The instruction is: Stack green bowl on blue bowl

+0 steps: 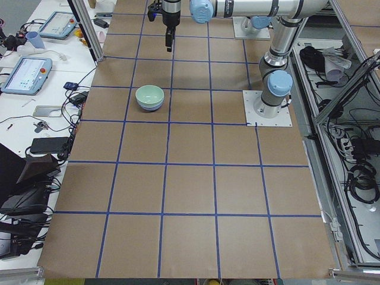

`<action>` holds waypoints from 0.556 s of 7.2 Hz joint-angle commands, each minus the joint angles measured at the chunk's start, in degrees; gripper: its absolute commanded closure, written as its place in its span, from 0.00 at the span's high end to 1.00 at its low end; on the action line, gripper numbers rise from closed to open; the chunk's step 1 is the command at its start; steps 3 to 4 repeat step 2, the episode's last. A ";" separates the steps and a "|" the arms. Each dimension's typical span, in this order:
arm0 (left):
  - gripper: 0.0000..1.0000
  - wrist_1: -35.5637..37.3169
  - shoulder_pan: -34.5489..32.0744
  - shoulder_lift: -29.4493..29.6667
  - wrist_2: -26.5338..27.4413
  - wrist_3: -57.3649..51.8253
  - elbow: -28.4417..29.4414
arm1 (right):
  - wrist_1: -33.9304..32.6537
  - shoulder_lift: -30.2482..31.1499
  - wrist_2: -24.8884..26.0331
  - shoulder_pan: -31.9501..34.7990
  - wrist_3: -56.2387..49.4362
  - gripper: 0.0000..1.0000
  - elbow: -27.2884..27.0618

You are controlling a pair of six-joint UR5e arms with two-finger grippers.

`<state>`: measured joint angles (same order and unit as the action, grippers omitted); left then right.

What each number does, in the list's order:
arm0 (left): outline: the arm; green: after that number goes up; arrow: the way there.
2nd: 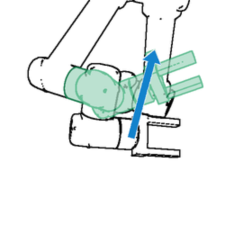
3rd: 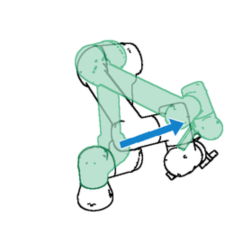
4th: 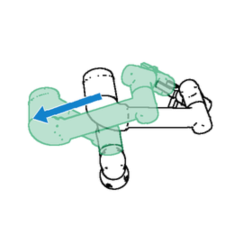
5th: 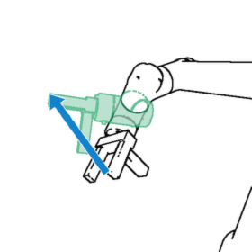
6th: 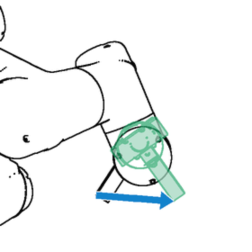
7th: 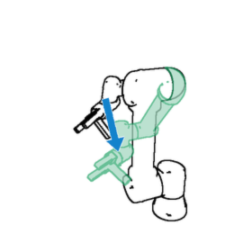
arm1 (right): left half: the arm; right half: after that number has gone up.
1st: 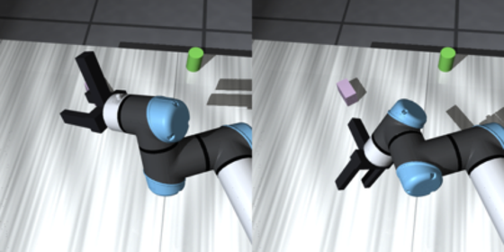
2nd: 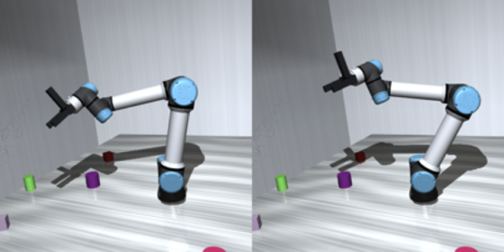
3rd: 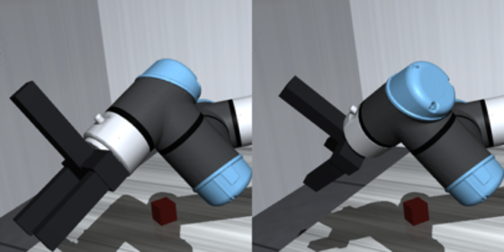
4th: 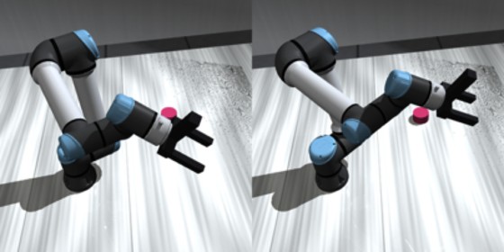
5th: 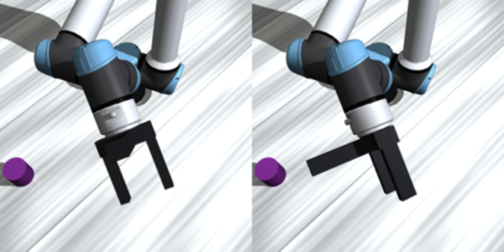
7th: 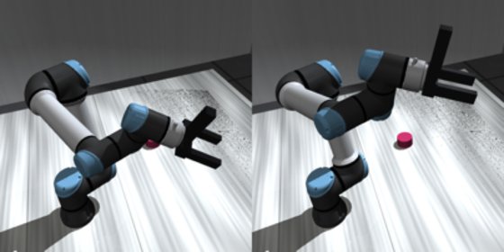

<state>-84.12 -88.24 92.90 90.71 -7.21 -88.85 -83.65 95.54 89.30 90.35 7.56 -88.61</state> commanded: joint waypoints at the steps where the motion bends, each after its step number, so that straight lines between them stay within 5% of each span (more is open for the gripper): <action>1: 1.00 0.09 0.09 0.00 0.08 -0.09 -0.09 | -0.02 0.00 0.00 0.00 0.00 1.00 0.01; 4: 1.00 0.09 0.09 0.00 0.26 0.00 -0.09 | 0.06 0.00 0.00 0.00 0.00 1.00 0.01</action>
